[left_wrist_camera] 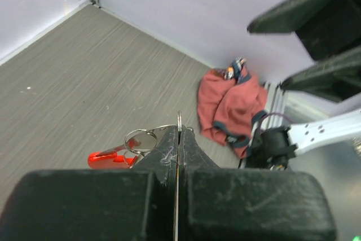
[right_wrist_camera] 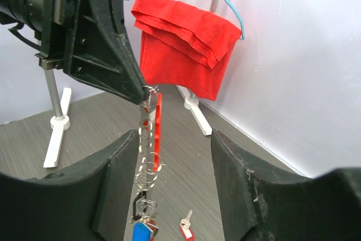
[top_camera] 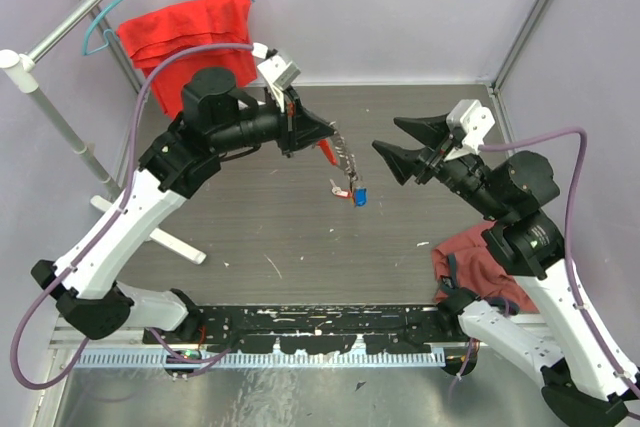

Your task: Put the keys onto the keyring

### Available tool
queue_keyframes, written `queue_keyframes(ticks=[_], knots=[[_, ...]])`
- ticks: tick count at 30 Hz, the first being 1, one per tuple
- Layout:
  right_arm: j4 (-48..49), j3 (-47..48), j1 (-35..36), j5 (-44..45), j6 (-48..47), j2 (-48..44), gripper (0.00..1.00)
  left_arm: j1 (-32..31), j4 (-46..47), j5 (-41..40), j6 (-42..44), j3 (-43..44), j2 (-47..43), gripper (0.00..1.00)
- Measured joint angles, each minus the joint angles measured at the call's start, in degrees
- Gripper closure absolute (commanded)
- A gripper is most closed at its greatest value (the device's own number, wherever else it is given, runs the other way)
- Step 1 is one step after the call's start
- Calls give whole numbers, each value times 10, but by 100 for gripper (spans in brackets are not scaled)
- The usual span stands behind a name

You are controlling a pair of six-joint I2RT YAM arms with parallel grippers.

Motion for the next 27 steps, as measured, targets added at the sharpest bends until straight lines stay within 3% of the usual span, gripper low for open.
queue_keyframes(ticks=[7,14,22,27], knots=[[16,-24,0,-34,-28,-13,37,-19,-42,5,98,-16,-56,100],[67,-31,0,-144,-7,-5,40,-19,48,59,98,-63,-134,100],[217,-16,0,-270,123,32,55,-19,170,116,34,-114,-160,100],[318,-10,0,-313,213,58,59,-19,207,136,7,-120,-160,100]])
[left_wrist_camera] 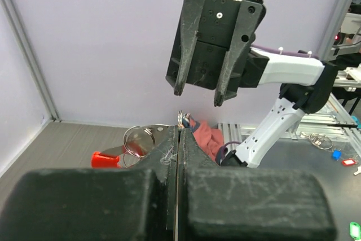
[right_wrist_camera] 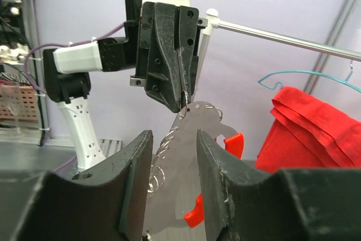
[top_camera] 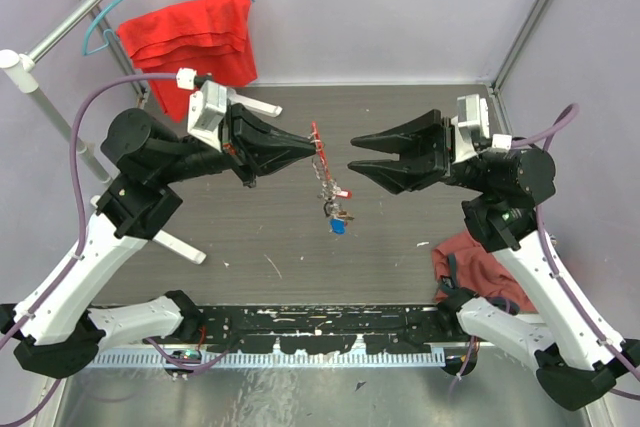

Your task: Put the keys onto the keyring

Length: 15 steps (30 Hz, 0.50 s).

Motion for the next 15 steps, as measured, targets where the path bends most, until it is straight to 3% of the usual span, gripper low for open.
queue_keyframes(ticks=[15], knots=[[64,27,1,-28,97,48,62,-1,57,30,-33,-1,6,100]])
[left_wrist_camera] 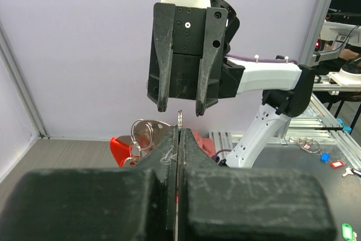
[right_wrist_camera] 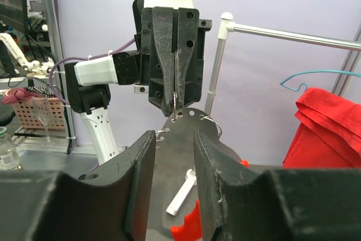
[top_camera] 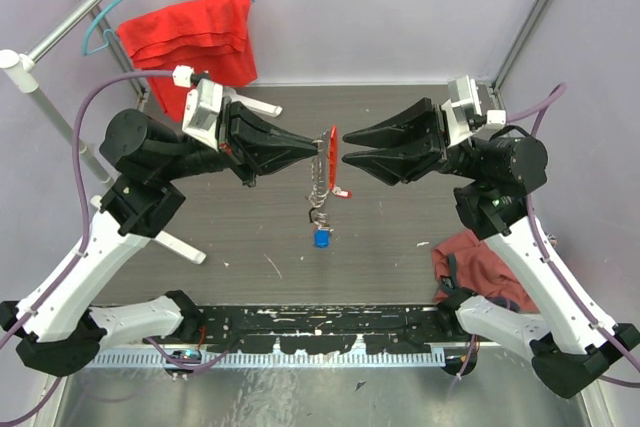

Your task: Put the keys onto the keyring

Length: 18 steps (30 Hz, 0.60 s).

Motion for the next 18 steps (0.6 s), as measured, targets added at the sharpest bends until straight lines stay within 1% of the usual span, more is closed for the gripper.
queue_keyframes(ticks=[8,18], knots=[[5,11,19,-3,18,19,63,-2,7,1,-5,-2,10,100],[-3,15,41,-4,13,32,65,-3,11,1,-9,-3,11,100]])
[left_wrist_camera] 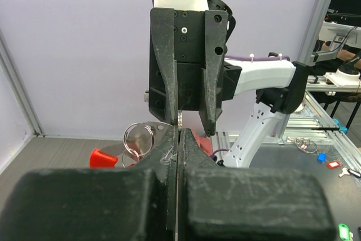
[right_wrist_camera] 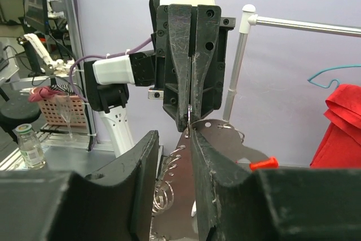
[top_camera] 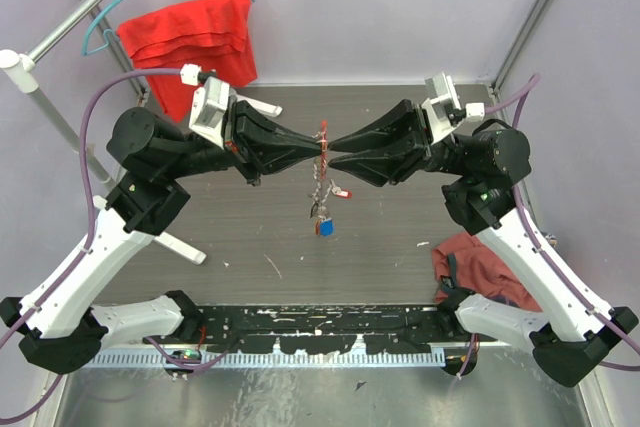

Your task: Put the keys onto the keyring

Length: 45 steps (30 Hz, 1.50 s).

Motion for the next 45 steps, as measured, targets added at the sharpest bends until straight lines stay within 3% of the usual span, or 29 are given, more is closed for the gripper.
queue_keyframes(ticks=[15,22,27,31,36,42,45], knots=[[-7,10,13,2,-6,12,78,-4,2,1,-2,0,0,100],[-7,11,14,4,-6,13,98,-6,4,8,-2,0,0,99],[-35,23,14,4,-26,13,99,-6,4,10,2,0,0,80],[-134,62,16,4,-89,13,99,-6,-8,6,16,0,-2,69],[-330,137,17,13,-222,12,99,-6,-57,-14,49,0,-14,58],[-589,257,17,44,-385,31,99,-6,-126,-33,91,0,-26,57],[-670,295,17,64,-436,40,99,-6,-150,-37,101,0,-26,57]])
